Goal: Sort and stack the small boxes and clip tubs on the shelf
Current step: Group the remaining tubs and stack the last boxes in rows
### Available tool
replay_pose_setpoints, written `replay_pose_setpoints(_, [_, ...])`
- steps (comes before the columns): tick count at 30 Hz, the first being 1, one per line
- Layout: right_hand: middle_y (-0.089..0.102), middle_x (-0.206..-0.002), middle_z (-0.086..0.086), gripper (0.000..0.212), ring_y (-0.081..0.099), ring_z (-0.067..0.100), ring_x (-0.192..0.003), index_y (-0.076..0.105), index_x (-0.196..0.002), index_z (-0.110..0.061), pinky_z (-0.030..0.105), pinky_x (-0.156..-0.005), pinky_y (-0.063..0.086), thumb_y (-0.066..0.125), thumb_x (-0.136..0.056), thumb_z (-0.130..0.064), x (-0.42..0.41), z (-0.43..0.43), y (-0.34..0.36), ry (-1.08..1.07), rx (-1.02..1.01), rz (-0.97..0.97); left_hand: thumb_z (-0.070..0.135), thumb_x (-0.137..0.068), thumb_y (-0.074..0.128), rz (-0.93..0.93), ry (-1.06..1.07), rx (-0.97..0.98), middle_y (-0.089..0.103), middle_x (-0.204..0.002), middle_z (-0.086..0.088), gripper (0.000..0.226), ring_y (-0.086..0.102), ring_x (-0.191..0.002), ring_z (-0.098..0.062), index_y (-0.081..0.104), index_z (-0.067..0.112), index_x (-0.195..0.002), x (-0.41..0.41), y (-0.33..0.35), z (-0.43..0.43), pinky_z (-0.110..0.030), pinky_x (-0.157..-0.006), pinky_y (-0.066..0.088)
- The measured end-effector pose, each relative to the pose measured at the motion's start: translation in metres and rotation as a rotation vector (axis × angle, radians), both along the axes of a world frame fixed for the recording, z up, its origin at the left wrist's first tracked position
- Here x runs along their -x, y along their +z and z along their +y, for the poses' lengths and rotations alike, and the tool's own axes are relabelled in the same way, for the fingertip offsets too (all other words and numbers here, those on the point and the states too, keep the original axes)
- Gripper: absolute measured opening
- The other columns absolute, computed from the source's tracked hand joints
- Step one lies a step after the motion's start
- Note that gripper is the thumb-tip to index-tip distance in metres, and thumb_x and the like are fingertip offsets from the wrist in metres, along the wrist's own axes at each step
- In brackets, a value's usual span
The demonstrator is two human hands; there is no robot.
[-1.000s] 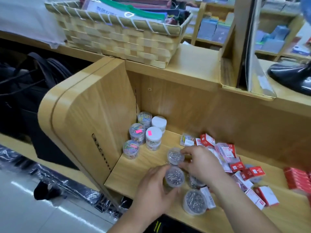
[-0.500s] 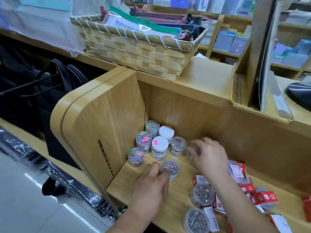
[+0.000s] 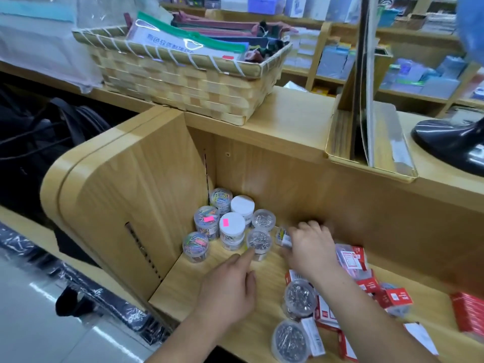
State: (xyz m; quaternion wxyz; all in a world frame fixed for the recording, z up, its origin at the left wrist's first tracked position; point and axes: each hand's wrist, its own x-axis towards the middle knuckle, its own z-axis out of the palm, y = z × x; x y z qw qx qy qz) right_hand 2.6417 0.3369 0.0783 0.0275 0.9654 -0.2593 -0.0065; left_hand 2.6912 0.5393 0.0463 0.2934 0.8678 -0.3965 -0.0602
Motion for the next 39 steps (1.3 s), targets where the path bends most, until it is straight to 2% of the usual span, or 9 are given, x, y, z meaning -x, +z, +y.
replay_pose_setpoints(4, [0.055,-0.114,-0.005,0.035,0.044,0.024,-0.117,0.062,-0.119,-0.033,0.042,-0.093,0.027,0.058,-0.084,-0.035,-0.008,0.003,-0.007,-0.013,0.01,0.021,0.042,-0.09,0.043,0.042,0.013,0.104,0.064,-0.1,0.01,0.048,0.066,-0.087,-0.018,0.046,0.035,-0.137,0.003,-0.008,0.022,-0.038,-0.068,0.056])
replay_pose_setpoints(8, [0.058,-0.104,-0.009,0.025,0.043,0.021,-0.116,0.069,-0.105,-0.036,0.044,-0.089,0.025,0.056,-0.084,-0.032,-0.011,0.005,-0.004,-0.011,0.012,0.065,0.036,-0.091,0.049,0.02,0.034,0.124,0.063,-0.101,0.013,0.049,0.066,-0.086,-0.014,0.053,0.029,-0.139,0.005,-0.008,0.031,-0.037,-0.068,0.056])
replay_pose_setpoints(15, [0.067,-0.099,-0.005,0.041,0.056,0.02,-0.109,0.068,-0.104,-0.03,0.043,-0.091,0.023,0.05,-0.086,-0.062,-0.017,0.007,-0.002,-0.026,0.133,0.02,0.035,-0.092,0.052,0.066,-0.076,0.203,0.059,-0.102,0.014,0.043,0.065,-0.087,-0.011,0.054,0.032,-0.135,0.03,-0.002,0.021,-0.034,-0.071,0.056])
replay_pose_setpoints(18, [0.068,-0.101,-0.005,0.042,0.054,0.021,-0.11,0.07,-0.1,-0.029,0.045,-0.093,0.025,0.044,-0.09,-0.06,-0.016,0.008,0.003,-0.033,0.088,0.018,0.033,-0.092,0.055,0.058,-0.084,0.195,0.058,-0.103,0.015,0.04,0.063,-0.085,-0.01,0.056,0.032,-0.132,0.029,-0.004,0.018,-0.034,-0.071,0.055])
replay_pose_setpoints(22, [0.056,-0.107,-0.009,0.031,0.042,0.021,-0.116,0.065,-0.109,-0.037,0.048,-0.094,0.027,0.05,-0.082,-0.045,-0.002,-0.003,0.012,0.051,-0.056,0.178,0.033,-0.093,0.053,0.075,-0.096,0.202,0.057,-0.109,0.015,0.038,0.064,-0.089,-0.012,0.057,0.03,-0.132,0.027,-0.008,0.02,-0.035,-0.074,0.055])
replay_pose_setpoints(26, [0.052,-0.115,-0.007,0.043,0.038,0.022,-0.121,0.056,-0.126,-0.044,0.048,-0.096,0.028,0.06,-0.085,-0.054,0.004,-0.006,0.011,0.091,-0.094,0.178,0.029,-0.094,0.055,0.114,-0.133,0.258,0.058,-0.113,0.015,0.037,0.065,-0.092,-0.011,0.058,0.027,-0.131,0.032,-0.013,0.021,-0.035,-0.077,0.056])
replay_pose_setpoints(30, [0.051,-0.108,-0.007,0.036,0.045,0.02,-0.116,0.068,-0.104,-0.036,0.046,-0.094,0.03,0.071,-0.076,-0.058,0.001,-0.006,0.008,0.067,-0.034,0.075,0.023,-0.095,0.058,0.123,-0.139,0.317,0.059,-0.113,0.017,0.032,0.065,-0.095,-0.006,0.064,0.023,-0.126,0.037,-0.016,0.025,-0.033,-0.081,0.055])
replay_pose_setpoints(33, [0.055,-0.105,-0.007,0.048,0.047,0.019,-0.113,0.071,-0.094,-0.029,0.046,-0.093,0.029,0.064,-0.073,-0.072,0.003,-0.007,0.003,0.056,0.028,0.071,0.036,-0.096,0.063,0.144,-0.174,0.349,0.06,-0.115,0.018,0.032,0.065,-0.096,-0.003,0.066,0.022,-0.125,0.049,-0.012,0.028,-0.031,-0.084,0.055])
replay_pose_setpoints(39, [0.062,-0.107,-0.002,0.058,0.052,0.022,-0.113,0.071,-0.104,-0.029,0.043,-0.094,0.032,0.055,-0.077,-0.078,0.002,-0.006,0.001,-0.003,0.042,0.032,0.066,-0.073,0.077,0.116,-0.295,0.253,0.052,-0.131,0.027,0.074,0.053,-0.122,0.005,0.057,0.036,-0.138,0.077,-0.016,0.025,-0.023,-0.099,0.048])
